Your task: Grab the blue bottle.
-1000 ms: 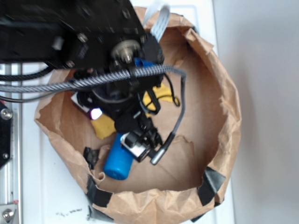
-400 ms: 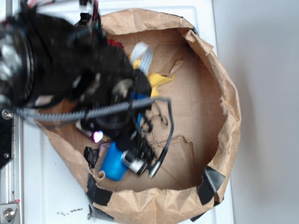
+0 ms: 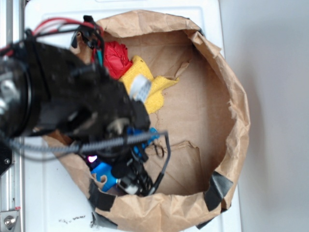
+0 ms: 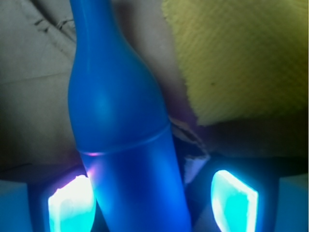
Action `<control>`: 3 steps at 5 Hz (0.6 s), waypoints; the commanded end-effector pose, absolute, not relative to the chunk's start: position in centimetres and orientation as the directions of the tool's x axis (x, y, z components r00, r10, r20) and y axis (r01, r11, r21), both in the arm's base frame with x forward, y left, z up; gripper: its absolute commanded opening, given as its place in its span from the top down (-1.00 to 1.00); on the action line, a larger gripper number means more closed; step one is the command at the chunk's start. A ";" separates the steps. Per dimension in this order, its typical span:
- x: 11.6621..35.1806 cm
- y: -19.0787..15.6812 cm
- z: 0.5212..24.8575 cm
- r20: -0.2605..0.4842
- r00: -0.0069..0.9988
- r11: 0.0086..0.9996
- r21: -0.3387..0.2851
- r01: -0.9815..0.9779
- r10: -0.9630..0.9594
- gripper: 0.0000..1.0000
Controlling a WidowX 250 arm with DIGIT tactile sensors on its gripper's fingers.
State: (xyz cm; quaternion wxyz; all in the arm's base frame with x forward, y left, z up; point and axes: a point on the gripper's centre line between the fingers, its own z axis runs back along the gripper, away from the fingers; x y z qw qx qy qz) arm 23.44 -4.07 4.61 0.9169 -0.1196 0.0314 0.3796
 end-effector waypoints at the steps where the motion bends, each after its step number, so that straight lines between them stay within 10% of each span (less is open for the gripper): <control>1: 23.7 -3.3 5.1 -0.057 0.720 0.699 -0.201 -0.687 0.691 1.00; 3: 24.8 -1.0 7.4 -0.029 0.671 0.649 -0.227 -0.727 0.741 1.00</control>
